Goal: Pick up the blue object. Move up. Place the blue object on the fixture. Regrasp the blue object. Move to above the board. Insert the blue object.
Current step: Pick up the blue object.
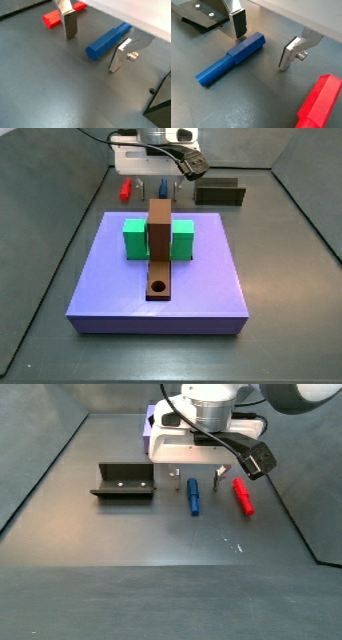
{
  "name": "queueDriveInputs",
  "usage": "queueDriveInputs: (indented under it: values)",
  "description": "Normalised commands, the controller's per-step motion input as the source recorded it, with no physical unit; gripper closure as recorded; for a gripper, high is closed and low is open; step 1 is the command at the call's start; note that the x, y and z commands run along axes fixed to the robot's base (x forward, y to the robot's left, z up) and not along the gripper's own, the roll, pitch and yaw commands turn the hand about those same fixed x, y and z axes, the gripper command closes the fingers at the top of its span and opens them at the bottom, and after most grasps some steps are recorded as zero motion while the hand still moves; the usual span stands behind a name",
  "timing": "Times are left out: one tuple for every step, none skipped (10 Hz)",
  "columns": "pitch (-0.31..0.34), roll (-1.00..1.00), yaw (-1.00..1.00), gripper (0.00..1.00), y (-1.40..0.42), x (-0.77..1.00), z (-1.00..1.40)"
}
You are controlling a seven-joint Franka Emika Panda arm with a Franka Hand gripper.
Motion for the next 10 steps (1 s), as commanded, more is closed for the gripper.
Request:
queueDriveInputs:
  values:
    - [-0.027,0.00,0.01,0.00,0.00,0.00,-0.03]
    - [0.000,0.00,0.00,0.00,0.02,0.00,0.00]
    - [0.000,0.00,-0.01,0.00,0.08,0.00,0.00]
    - [0.000,0.00,0.00,0.00,0.07,0.00,-0.01]
    - [0.000,0.00,0.00,0.00,0.03,0.00,-0.01]
    - [-0.029,0.00,0.00,0.00,0.00,0.00,-0.04]
    - [-0.023,0.00,0.00,0.00,-0.05,0.00,-0.04]
    - [0.000,0.00,0.00,0.00,0.00,0.00,0.00]
    - [0.000,0.00,0.00,1.00,0.00,0.00,0.00]
    - [0.000,0.00,0.00,1.00,0.00,0.00,0.00]
